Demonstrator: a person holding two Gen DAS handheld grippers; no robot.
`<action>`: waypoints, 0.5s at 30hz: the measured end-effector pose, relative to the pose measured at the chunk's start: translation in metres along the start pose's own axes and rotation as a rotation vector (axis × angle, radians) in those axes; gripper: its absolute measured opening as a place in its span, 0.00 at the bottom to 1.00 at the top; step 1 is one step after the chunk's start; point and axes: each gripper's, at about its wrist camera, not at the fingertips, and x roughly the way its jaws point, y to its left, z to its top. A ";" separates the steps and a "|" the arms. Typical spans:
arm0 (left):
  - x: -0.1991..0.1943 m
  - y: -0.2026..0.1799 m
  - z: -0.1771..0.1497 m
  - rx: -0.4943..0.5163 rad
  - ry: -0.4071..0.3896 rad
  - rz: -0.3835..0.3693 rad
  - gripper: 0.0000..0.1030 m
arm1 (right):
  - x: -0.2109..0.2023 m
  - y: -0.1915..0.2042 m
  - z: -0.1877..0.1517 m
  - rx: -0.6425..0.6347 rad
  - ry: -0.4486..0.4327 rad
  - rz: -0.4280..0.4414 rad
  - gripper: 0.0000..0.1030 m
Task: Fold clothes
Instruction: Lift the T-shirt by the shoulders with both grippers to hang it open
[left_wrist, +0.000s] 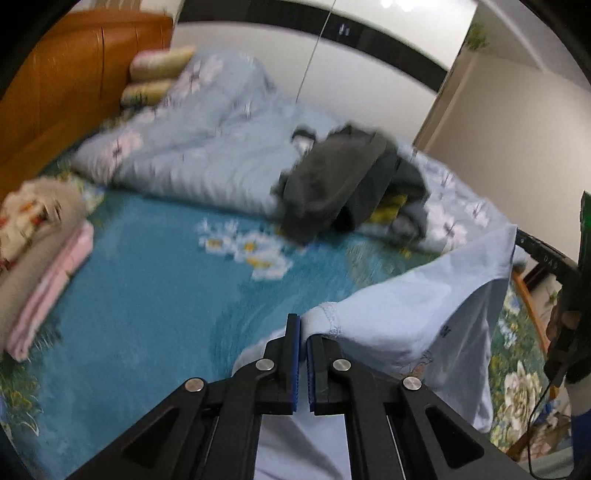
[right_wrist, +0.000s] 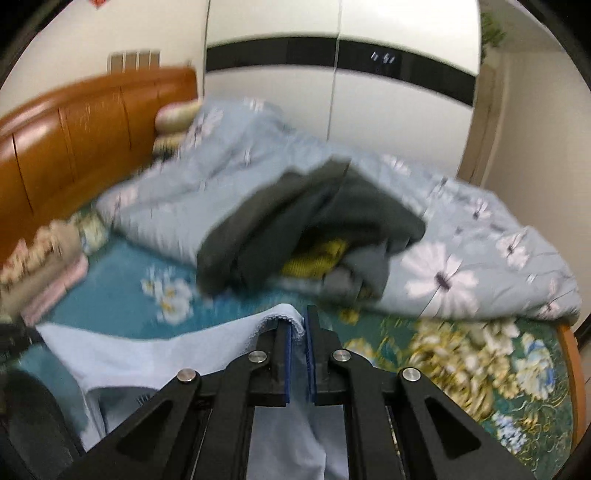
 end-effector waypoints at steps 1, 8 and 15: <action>-0.009 -0.006 0.006 0.014 -0.023 -0.003 0.03 | -0.013 -0.003 0.009 0.009 -0.033 -0.003 0.06; -0.095 -0.061 0.044 0.192 -0.212 -0.005 0.03 | -0.118 -0.016 0.060 0.033 -0.277 -0.024 0.06; -0.166 -0.098 0.041 0.300 -0.331 -0.010 0.03 | -0.194 -0.031 0.065 0.068 -0.409 -0.022 0.06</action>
